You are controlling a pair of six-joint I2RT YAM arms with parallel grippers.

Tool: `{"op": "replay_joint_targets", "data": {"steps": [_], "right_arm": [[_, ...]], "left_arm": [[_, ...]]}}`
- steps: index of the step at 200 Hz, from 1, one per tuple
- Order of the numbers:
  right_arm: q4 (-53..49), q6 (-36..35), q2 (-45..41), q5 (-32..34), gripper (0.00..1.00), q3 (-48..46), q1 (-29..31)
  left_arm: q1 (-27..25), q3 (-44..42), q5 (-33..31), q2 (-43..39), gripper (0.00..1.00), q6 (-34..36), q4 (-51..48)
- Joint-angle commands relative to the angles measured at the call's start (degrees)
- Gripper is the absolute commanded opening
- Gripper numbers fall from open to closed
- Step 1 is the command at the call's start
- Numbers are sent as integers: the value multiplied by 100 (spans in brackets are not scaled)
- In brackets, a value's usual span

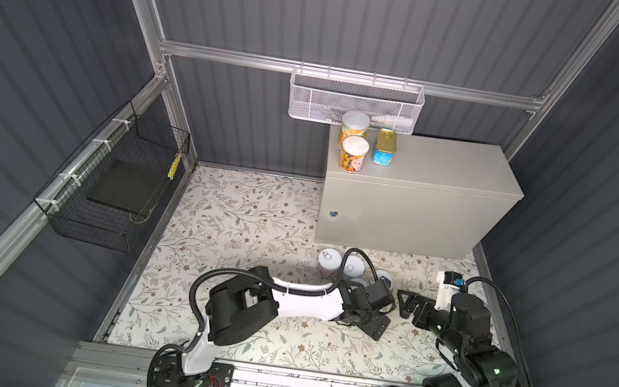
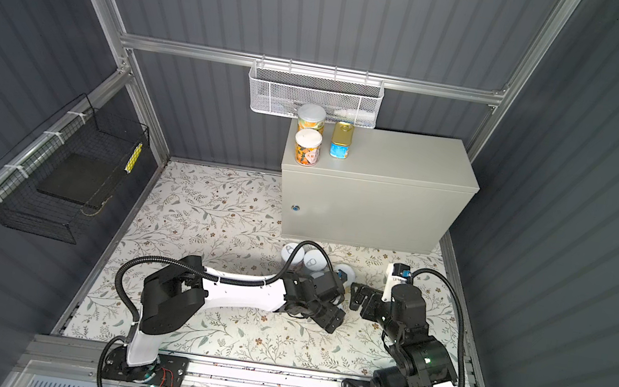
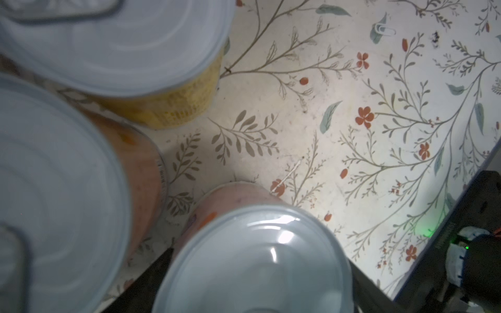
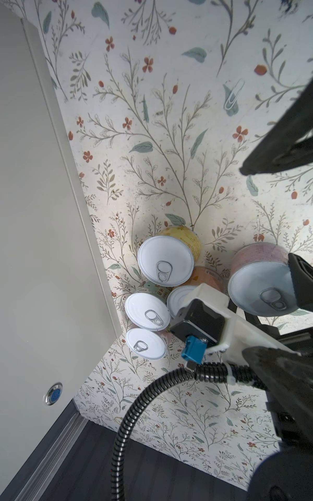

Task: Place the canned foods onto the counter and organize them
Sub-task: 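Lower the open left gripper around the pink can at the cluster's near edge, then close the left gripper on the pink can and lift it off the table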

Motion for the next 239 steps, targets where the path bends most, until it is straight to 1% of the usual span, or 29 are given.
{"op": "replay_joint_targets", "data": {"steps": [1,23,39,60,71,86,92,128,169,175,202,220,239], "right_arm": [[10,10,-12,10,99,-56,-27],[91,33,-49,-136,99,-57,-27],[81,23,-58,-149,99,-60,-27],[45,11,-83,-62,99,-80,-31],[67,14,-97,-72,99,-96,-27],[67,11,-108,-79,99,-89,-27],[65,12,-118,-79,99,-85,-31],[227,-24,-77,-58,99,-116,-27],[367,-3,127,-240,99,-72,-27],[396,-18,136,-259,99,-86,-27],[559,-86,180,-522,99,-135,-27],[642,-82,273,-611,99,-120,-27],[872,-118,415,-850,99,-142,-27]], "left_arm": [[-17,310,-81,206,91,-83,-70],[-18,335,-183,228,91,-101,-107],[-18,324,-246,230,87,-108,-133],[-18,319,-276,240,76,-98,-168],[-18,294,-302,213,73,-101,-154],[-16,233,-354,127,65,-84,-111],[-18,204,-380,70,63,-70,-93],[-17,39,-457,-275,62,80,-35],[-17,-46,-460,-649,56,186,-81],[-15,-280,-467,-703,56,212,-85],[-13,-510,-777,-899,56,262,-311],[-18,-770,-878,-1148,55,201,-335],[-9,-985,-1049,-1416,55,161,-437]]}}
